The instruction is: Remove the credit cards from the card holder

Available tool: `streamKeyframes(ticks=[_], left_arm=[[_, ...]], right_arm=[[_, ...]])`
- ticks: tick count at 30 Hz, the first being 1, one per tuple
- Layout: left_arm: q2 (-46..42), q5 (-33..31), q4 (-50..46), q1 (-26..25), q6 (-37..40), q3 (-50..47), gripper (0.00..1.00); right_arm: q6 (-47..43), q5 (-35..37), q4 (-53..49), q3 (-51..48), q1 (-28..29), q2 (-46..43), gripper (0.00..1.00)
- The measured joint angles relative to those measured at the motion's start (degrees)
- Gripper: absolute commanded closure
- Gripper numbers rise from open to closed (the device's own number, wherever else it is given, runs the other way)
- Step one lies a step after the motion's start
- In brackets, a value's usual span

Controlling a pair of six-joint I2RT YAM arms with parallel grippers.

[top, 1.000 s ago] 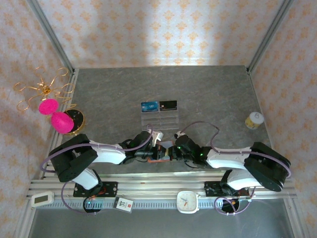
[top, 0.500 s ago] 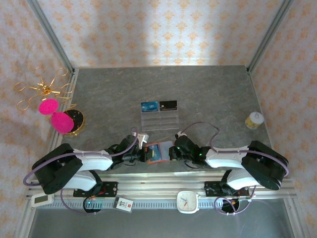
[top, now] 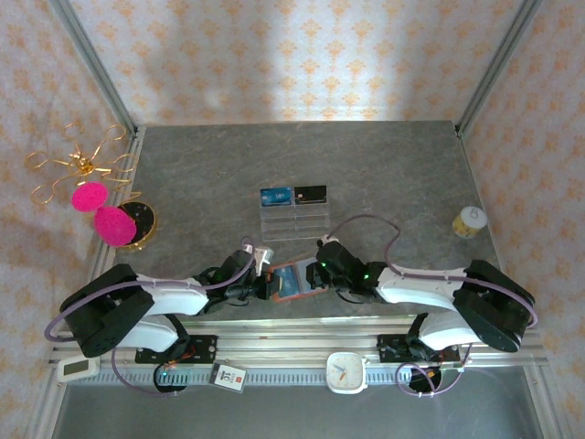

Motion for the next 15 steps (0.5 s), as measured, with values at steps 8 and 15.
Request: streamKeyframes(ticks=[8, 15], left_arm=[[1.3, 0.5, 1.5, 0.3, 1.1, 0.4, 1.0], [1.2, 0.9, 1.5, 0.4, 2.3, 0.4, 1.0]], right_arm=[[-2.3, -5.5, 0.4, 7.2, -0.3, 3.7, 0.76], [-2.2, -7.4, 0.9, 7.8, -1.3, 12.5, 0.76]])
